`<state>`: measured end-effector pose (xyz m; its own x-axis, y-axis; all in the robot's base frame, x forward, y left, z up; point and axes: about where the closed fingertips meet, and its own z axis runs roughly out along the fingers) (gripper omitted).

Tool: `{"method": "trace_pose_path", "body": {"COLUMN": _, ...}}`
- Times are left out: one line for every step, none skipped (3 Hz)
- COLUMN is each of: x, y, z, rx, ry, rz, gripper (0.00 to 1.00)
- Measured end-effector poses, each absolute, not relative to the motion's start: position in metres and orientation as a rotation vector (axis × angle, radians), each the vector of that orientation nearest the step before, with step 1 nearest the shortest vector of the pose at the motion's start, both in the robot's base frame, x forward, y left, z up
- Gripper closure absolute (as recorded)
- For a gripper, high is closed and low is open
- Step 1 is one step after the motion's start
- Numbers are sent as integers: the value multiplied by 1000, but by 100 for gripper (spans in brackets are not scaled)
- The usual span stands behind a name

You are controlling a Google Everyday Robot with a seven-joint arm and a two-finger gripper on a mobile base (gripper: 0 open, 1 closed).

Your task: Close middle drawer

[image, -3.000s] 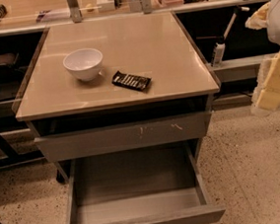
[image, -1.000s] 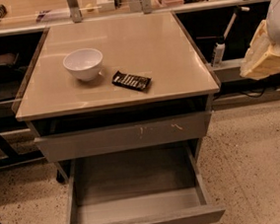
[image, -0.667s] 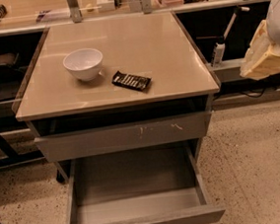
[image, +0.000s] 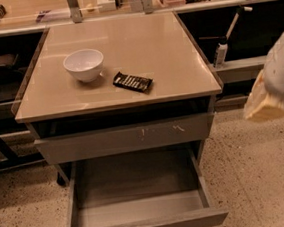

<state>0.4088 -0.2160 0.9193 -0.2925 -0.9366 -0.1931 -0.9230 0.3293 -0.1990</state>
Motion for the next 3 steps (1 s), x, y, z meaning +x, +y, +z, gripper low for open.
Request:
{"method": "trace_pose_path", "body": {"x": 391, "y": -223, "z": 842, "rx": -1652, "ry": 2441, "rz": 2, "gripper": 100}}
{"method": "trace_pose_path", "body": {"x": 365, "y": -228, "z": 773, "rx": -1646, "ry": 2558, "rz": 132, "gripper": 100}}
{"method": "trace_pose_path", "body": {"x": 359, "y": -229, "z": 765, "rx": -1655, "ry": 2572, "rz": 146, "gripper": 100}}
